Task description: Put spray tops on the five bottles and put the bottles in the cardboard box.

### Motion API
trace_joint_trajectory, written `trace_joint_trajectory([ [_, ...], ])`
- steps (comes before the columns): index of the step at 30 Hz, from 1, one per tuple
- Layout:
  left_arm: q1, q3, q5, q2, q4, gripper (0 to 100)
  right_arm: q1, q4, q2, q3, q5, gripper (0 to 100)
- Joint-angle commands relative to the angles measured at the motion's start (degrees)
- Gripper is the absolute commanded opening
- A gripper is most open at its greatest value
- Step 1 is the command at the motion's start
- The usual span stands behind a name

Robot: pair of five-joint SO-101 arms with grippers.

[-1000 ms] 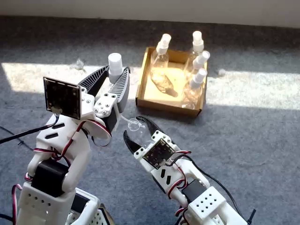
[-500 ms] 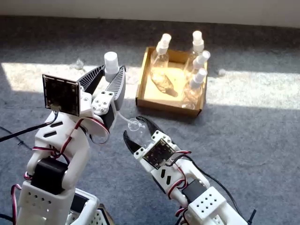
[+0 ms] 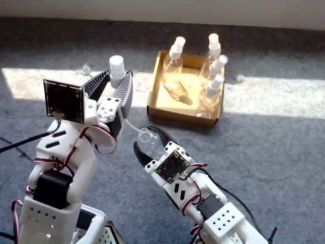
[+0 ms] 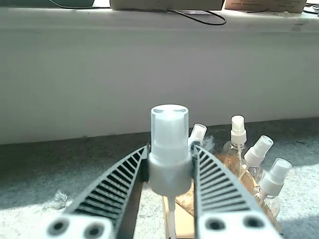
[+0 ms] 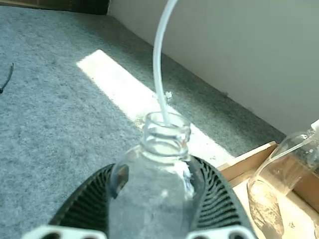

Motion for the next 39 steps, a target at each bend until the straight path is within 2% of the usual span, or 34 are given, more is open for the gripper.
trace_joint_trajectory([
  [1, -2.2, -1.7, -0.6, -0.2, -1.0, 3, -0.2, 0.1, -0.8, 6.7, -0.4, 0.4],
  [5, -1.5, -1.7, -0.2, -0.2, -0.9, 3, -0.2, 0.1, -0.8, 6.7, -0.4, 0.4],
  [11, 10.4, -0.5, -0.2, -0.2, -0.8, 3, -0.2, 0.1, -0.9, 6.7, -0.4, 0.4],
  [15, 14.5, 3.0, -0.2, -0.2, -0.4, 3, -0.1, 0.1, -1.1, 6.7, -0.4, 0.4],
  [21, 14.5, 12.1, -0.4, -0.7, -0.7, 3, 2.4, -0.1, -1.2, 6.6, -1.0, 0.4],
  [26, 14.4, 12.6, -0.4, -0.7, -0.3, 3, 4.7, 0.0, -1.2, 4.6, -7.5, 0.4],
  [31, 14.4, 14.0, -0.5, -0.7, 4.6, 3, 8.3, -0.3, -1.2, 4.1, -11.2, 0.4],
  [39, 14.5, 16.9, -0.6, -0.3, 6.5, 3, 8.4, -0.2, -1.2, 4.1, -12.0, 0.4],
])
